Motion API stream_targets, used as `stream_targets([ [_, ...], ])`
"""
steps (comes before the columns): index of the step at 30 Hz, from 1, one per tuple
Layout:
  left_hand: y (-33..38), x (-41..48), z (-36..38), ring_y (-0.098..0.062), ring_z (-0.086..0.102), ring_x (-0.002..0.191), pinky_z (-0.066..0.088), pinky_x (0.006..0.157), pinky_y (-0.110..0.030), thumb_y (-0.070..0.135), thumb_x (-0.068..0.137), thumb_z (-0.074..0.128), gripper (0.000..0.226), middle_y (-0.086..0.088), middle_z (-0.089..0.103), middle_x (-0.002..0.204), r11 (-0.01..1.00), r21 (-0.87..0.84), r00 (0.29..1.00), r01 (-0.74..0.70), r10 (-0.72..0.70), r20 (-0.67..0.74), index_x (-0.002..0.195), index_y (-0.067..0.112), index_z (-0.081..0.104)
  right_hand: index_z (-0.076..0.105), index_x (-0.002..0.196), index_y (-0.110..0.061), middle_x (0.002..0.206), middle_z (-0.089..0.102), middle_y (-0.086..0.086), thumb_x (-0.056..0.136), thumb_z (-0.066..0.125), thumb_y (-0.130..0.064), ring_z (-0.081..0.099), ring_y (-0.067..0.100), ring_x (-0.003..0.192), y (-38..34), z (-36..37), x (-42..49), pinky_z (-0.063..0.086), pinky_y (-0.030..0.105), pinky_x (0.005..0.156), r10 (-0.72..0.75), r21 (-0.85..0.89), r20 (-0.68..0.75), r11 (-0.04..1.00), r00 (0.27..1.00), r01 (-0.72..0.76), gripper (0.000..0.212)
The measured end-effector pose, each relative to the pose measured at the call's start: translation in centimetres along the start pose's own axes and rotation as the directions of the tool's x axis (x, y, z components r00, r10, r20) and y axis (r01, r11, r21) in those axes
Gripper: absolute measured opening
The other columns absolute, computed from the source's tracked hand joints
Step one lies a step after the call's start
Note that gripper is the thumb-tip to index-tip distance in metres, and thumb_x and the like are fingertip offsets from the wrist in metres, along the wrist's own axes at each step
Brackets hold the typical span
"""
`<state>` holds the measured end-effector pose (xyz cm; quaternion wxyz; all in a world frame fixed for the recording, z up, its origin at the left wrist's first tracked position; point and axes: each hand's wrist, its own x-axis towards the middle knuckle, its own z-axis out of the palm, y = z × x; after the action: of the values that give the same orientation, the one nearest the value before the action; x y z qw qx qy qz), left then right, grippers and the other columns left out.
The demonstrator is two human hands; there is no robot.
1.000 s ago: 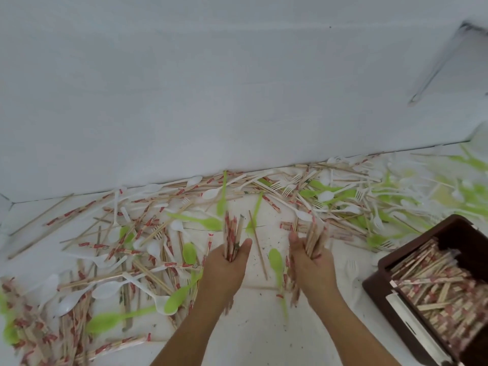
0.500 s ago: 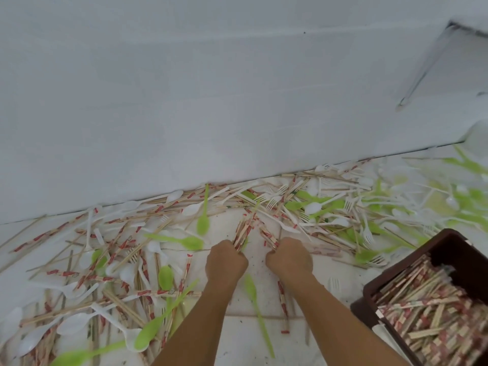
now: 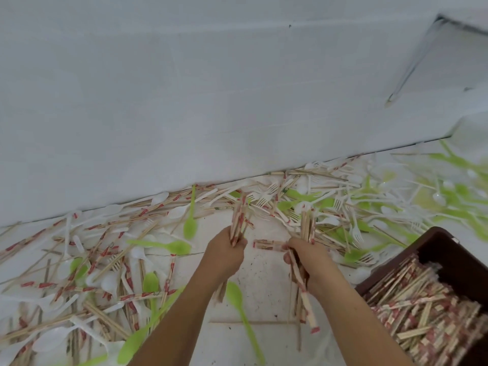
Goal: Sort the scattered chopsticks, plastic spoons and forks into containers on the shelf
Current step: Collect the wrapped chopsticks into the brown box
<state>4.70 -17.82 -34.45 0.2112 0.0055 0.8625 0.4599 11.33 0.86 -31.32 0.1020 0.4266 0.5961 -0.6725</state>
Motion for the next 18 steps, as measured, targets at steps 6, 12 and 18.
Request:
stream_targets([
  [6, 1.9, 3.4, 2.9, -0.017, 0.064, 0.078, 0.054, 0.063, -0.031, 0.017, 0.09, 0.065, 0.003, 0.002, 0.066, 0.088, 0.944, 0.289, 0.987, -0.157, 0.145, 0.061, 0.091, 0.02, 0.063, 0.07, 0.103, 0.007, 0.061, 0.057, 0.008, 0.096, 0.068, -0.017, 0.035, 0.016, 0.03, -0.9, -1.8, -0.2, 0.043, 0.029, 0.037, -0.051, 0.199, 0.115, 0.98, 0.992, 0.027, 0.025],
  [12, 2.8, 5.1, 5.0, -0.025, 0.062, 0.082, 0.056, 0.071, -0.037, 0.018, 0.089, 0.068, 0.009, 0.001, 0.06, 0.093, 0.758, 0.555, 0.94, -0.342, 0.263, 0.219, 0.096, 0.023, 0.07, 0.075, 0.094, 0.009, 0.062, 0.059, 0.014, 0.087, 0.077, -0.018, 0.042, 0.022, 0.042, -1.3, -4.1, 0.7, 0.038, 0.027, 0.041, -0.087, 0.249, -0.075, 0.963, 0.993, 0.103, 0.028],
  [18, 1.9, 5.8, 6.7, -0.026, 0.061, 0.092, 0.051, 0.073, -0.037, 0.029, 0.097, 0.065, 0.017, -0.001, 0.056, 0.105, 0.576, 0.694, 0.901, -0.431, 0.318, 0.296, 0.11, 0.02, 0.071, 0.078, 0.076, -0.001, 0.071, 0.06, 0.015, 0.072, 0.08, -0.039, 0.048, 0.026, 0.054, -1.6, -5.1, 0.7, 0.039, 0.035, 0.056, -0.114, -0.027, -0.191, 0.993, 0.975, 0.111, 0.039],
])
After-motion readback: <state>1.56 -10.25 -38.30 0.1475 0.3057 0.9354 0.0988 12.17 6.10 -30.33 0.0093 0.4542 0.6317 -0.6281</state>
